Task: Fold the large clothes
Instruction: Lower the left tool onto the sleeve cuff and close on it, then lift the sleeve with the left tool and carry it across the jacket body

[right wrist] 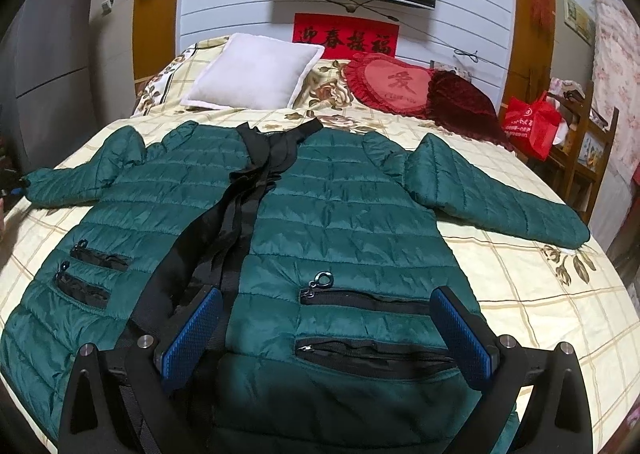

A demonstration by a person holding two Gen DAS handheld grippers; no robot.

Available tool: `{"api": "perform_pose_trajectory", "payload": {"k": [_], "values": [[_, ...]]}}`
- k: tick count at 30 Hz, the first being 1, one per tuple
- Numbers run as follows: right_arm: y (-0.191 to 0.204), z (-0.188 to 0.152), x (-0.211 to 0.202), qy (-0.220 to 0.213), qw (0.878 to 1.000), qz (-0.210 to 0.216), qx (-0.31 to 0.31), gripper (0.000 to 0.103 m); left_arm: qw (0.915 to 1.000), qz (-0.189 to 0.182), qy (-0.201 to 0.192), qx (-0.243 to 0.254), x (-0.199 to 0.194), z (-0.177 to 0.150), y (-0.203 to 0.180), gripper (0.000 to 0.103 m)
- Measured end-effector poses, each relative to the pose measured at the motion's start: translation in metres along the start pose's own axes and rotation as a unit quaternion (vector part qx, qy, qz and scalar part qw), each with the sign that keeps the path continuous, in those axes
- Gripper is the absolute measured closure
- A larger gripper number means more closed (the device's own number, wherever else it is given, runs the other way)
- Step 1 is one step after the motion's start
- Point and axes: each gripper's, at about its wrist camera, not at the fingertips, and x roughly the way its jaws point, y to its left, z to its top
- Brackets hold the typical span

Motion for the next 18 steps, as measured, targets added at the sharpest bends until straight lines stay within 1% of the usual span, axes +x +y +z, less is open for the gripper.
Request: {"api": "perform_pose_trajectory", "payload": {"k": [2, 7, 9, 10, 12, 13, 14, 16, 18], "values": [[-0.003, 0.000, -0.001, 0.000, 1.000, 0.002, 0.006, 0.000, 0.9999, 0.009, -0.014, 0.003, -0.016, 0.001, -0.003, 0.091], [-0.012, -0.002, -0.008, -0.006, 1.000, 0.000, 0.015, 0.000, 0.9960, 0.070, -0.055, -0.002, -0.059, 0.009, -0.005, 0.091], [-0.018, -0.004, -0.009, -0.006, 1.000, -0.007, 0.015, 0.000, 0.9938, 0.087, -0.066, 0.020, -0.071, 0.007, -0.018, 0.092], [-0.022, -0.006, -0.010, -0.004, 1.000, -0.013, 0.017, 0.000, 0.9924, 0.090, -0.071, 0.044, -0.077, 0.003, -0.032, 0.092], [-0.033, -0.009, -0.010, 0.001, 0.999, -0.019, 0.027, 0.000, 0.9906, 0.078, -0.070, 0.088, -0.084, -0.009, -0.060, 0.093], [-0.038, -0.010, -0.010, 0.002, 0.999, -0.023, 0.033, 0.000, 0.9892, 0.060, -0.064, 0.118, -0.087, -0.019, -0.083, 0.094], [-0.043, -0.011, -0.010, 0.003, 0.999, -0.026, 0.037, 0.000, 0.9880, 0.047, -0.058, 0.135, -0.089, -0.028, -0.099, 0.094], [-0.054, -0.012, -0.012, 0.003, 0.998, -0.033, 0.049, 0.000, 0.9852, 0.011, -0.048, 0.164, -0.092, -0.051, -0.135, 0.094], [-0.061, -0.014, -0.012, 0.005, 0.997, -0.044, 0.056, 0.000, 0.9812, -0.030, -0.032, 0.188, -0.091, -0.081, -0.173, 0.094]]}}
